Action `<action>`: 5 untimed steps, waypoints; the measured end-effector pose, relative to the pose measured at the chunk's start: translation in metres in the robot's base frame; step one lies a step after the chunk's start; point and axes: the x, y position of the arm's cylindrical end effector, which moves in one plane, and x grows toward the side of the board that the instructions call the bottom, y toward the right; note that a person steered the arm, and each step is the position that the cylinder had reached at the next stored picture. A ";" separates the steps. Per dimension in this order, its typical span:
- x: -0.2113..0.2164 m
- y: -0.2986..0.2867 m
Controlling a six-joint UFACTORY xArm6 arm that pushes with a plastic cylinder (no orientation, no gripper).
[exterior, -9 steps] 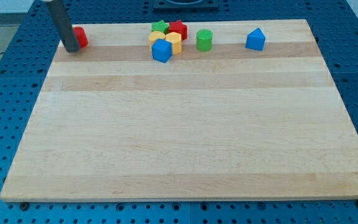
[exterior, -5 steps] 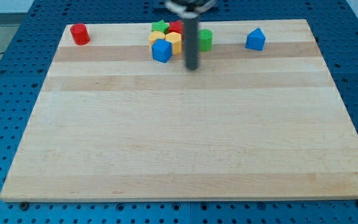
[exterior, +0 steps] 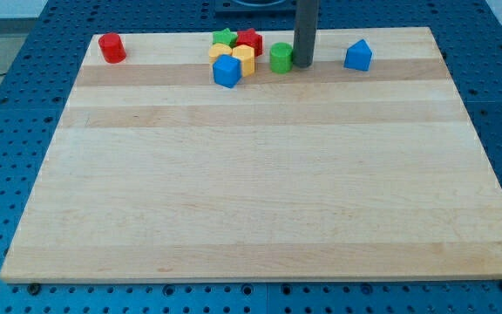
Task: Place the green circle below the blue cube
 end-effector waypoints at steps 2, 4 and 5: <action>-0.032 -0.054; 0.031 -0.016; 0.011 0.024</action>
